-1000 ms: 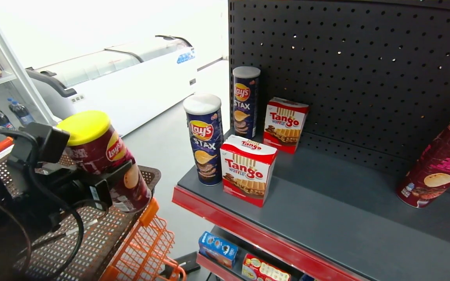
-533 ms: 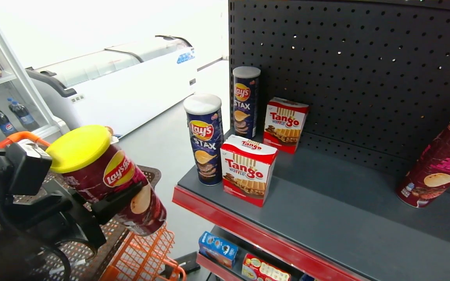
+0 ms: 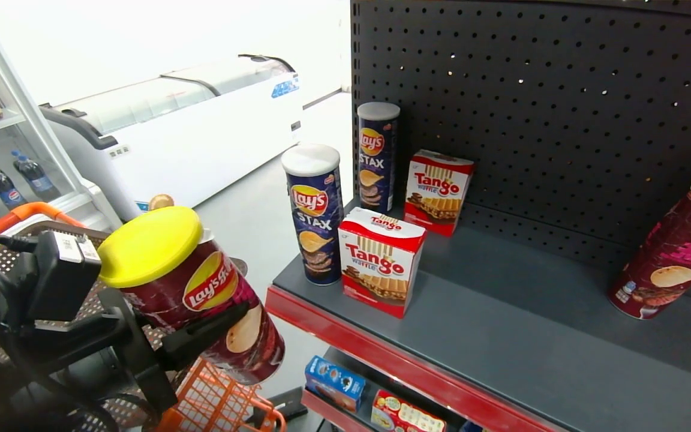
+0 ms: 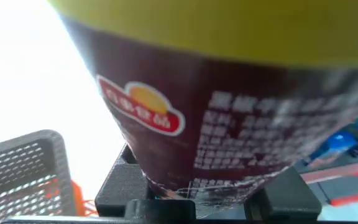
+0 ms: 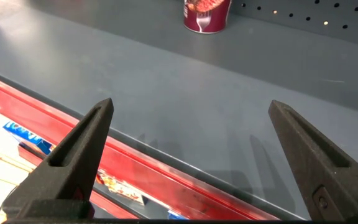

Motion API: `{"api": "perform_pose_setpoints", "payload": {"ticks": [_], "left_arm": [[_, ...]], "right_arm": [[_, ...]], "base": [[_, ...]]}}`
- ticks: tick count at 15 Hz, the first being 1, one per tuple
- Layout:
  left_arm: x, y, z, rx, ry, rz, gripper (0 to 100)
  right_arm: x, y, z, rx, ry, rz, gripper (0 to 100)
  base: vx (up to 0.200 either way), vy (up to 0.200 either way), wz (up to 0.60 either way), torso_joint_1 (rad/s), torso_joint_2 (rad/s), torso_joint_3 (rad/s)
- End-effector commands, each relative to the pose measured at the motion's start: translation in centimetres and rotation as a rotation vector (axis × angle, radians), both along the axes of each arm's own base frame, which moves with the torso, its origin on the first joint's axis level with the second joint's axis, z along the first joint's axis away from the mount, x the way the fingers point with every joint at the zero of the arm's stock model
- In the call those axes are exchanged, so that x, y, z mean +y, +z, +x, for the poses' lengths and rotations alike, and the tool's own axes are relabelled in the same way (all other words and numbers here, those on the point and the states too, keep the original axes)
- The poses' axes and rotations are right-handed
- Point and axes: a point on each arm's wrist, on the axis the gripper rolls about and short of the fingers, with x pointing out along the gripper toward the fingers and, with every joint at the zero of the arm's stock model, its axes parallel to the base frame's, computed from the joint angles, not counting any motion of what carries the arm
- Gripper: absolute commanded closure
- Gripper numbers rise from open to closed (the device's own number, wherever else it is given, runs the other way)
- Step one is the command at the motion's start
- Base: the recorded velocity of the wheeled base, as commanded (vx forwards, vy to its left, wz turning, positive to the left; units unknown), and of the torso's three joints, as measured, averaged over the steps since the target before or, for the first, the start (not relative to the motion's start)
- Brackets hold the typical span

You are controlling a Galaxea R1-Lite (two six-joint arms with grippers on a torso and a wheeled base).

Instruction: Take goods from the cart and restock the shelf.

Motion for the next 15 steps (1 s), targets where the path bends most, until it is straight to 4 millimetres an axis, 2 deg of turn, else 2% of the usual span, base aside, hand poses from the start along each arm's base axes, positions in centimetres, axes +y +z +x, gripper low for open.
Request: {"api": "perform_pose_setpoints", "payload": {"ticks": [1,4,8,14,15], "left_arm": [[-0.6,0.5,0.1,-0.015,-0.038,-0.007,100],[-1.1,0.5,-0.1,-0.015,-0.138,-0.006,100],[-3.1,0.0,-0.7,0.011,-0.280,0.005,100],[-4.1,-0.8,-0.6,0.028,-0.338,0.037,100],[-4.1,-0.8,-0.6,0.028,-0.338,0.037,100]], "right_arm": [[0.0,0.0,0.0,0.001,0.003,-0.001,0],[0.0,0.0,0.0,0.001,0.006,-0.001,0],[0.0,0.0,0.0,0.001,0.006,-0.001,0],[0.0,0.0,0.0,0.001,0.006,-0.002,0],[0.0,0.0,0.0,0.001,0.006,-0.002,0]], "base": [[0.000,0.000,0.00,0.000,0.00,0.000],[0.000,0.000,0.00,0.000,0.00,0.000],[0.000,0.000,0.00,0.000,0.00,0.000],[0.000,0.000,0.00,0.000,0.00,0.000],[0.000,0.000,-0.60,0.007,0.00,0.007]]}}
